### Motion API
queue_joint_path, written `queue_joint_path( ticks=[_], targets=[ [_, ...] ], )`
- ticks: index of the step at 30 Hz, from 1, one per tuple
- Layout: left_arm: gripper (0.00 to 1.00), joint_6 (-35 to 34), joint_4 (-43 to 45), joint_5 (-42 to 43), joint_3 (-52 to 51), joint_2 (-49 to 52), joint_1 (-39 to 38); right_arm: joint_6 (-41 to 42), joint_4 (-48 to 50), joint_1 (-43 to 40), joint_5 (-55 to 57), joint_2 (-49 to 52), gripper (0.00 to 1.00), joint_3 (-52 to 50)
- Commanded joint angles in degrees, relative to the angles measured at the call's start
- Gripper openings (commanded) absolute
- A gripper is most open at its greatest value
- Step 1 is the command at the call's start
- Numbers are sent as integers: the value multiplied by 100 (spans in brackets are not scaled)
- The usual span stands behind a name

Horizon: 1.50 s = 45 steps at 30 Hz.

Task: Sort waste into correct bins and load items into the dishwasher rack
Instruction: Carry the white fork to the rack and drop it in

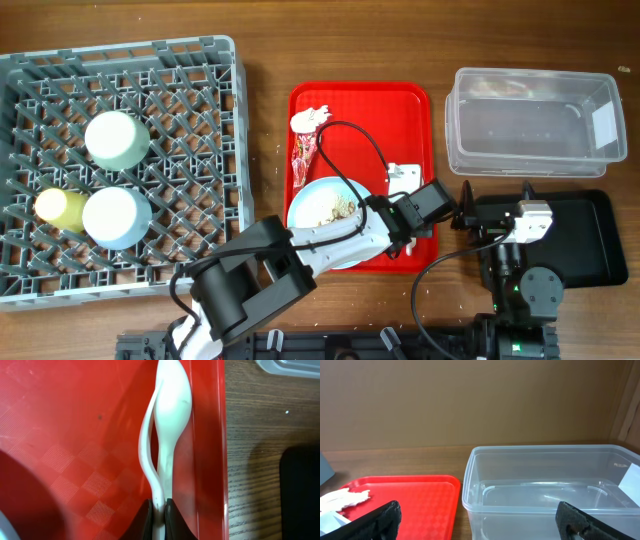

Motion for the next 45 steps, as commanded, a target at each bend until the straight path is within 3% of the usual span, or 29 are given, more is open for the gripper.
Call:
queue_joint_path(
  ticks=[1, 3, 7, 15, 20, 23, 27, 31, 40, 42, 45],
  targets=[
    [7, 13, -114, -96, -107, -155, 33, 68, 11, -13, 35, -22, 100, -4],
    [12, 13, -114, -94, -107, -256, 31, 66, 11, -13, 35, -22, 100, -4],
    [4, 13, -114, -94, -107, -319, 31, 70, 11, -13, 35, -22, 100, -4],
    [4, 13, -157, -122, -107, -581, 74, 68, 11, -13, 35, -22, 100, -4],
    [4, 96, -863, -505, -107, -1189, 826, 68, 11, -13, 35, -22, 100, -4],
    [4, 2017, -1154, -422, -107, -1834, 1661, 68, 11, -13, 35, -22, 100, -4],
    [4, 2378, -1679, -763, -107, -2621, 2669, 70, 11, -13, 35, -22, 100, -4],
    [4, 4127, -1731, -787, -109, -2826, 3906, 68, 11, -13, 35, -22, 100, -4],
    [4, 4271, -1572, -822, -109, -2352, 5836, 66, 11, -13, 35, -22, 100, -4],
    [4, 4577, -1259, -662, -109, -2271, 6170, 68, 11, -13, 35, -22, 100, -4],
    [4, 5742, -946, 306, -109, -2074, 6446, 68, 11, -13, 35, -22, 100, -4]
  ],
)
